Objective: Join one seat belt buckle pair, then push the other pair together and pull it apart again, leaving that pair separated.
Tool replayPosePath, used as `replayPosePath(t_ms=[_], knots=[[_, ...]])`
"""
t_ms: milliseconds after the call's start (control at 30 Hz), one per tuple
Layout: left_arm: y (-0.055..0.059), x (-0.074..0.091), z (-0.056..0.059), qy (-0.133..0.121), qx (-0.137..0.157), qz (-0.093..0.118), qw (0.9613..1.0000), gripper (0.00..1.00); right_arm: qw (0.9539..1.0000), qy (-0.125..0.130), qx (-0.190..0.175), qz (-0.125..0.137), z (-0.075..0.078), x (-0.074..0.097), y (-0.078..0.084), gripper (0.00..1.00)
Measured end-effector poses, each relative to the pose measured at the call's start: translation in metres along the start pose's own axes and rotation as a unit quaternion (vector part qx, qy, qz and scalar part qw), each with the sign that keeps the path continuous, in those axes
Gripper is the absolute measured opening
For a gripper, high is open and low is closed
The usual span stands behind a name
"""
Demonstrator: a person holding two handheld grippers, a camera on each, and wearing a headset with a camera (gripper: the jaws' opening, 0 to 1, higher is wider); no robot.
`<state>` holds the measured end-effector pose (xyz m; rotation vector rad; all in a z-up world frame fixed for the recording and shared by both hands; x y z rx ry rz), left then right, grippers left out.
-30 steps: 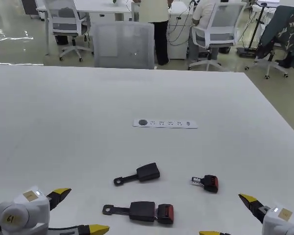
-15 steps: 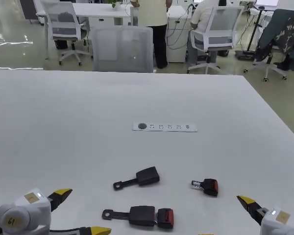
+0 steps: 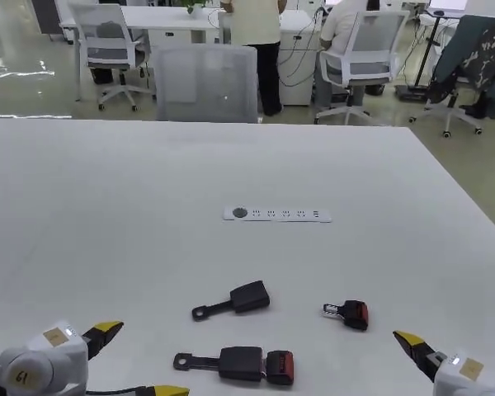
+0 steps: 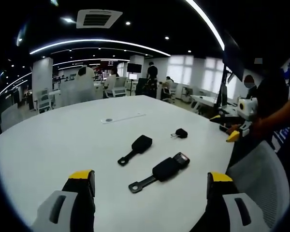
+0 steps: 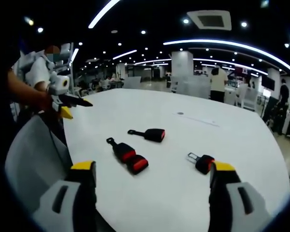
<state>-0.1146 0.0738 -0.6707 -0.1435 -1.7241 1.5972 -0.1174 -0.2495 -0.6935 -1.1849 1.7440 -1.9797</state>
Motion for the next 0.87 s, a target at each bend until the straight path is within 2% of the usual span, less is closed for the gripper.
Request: replayPosePath(t_ms=[600, 767, 867], knots=[[0.0003, -0.0023, -0.0026, 0.001, -0.004, -0.001, 1.0000, 0.98, 1.0000, 0.000, 0.004, -0.001, 0.0005, 0.0000, -0.0012, 0.98], [-0.0020, -0.0017, 0.0030, 0.002, -0.007, -0.002, 1.0000, 0.98, 1.0000, 0.001, 0.005, 0.000, 0.0017, 0.0019, -0.0010, 0.98], [-0.0017, -0.0016, 0.0025, 0.001, -0.008, -0.002, 1.0000, 0.98, 1.0000, 0.000, 0.005, 0.000, 0.0018, 0.0022, -0.0008, 0.98]])
Point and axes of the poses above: the centre of the closed fingertips' face, and the gripper's own axes: x roughly backward along the fingers, z roughly to its right, y roughly out of its underside, the point moved 4 cm from there along x, roughly backward along the fingers, and after that the axes turned 5 degrees about -y, right-handed, at the moved point
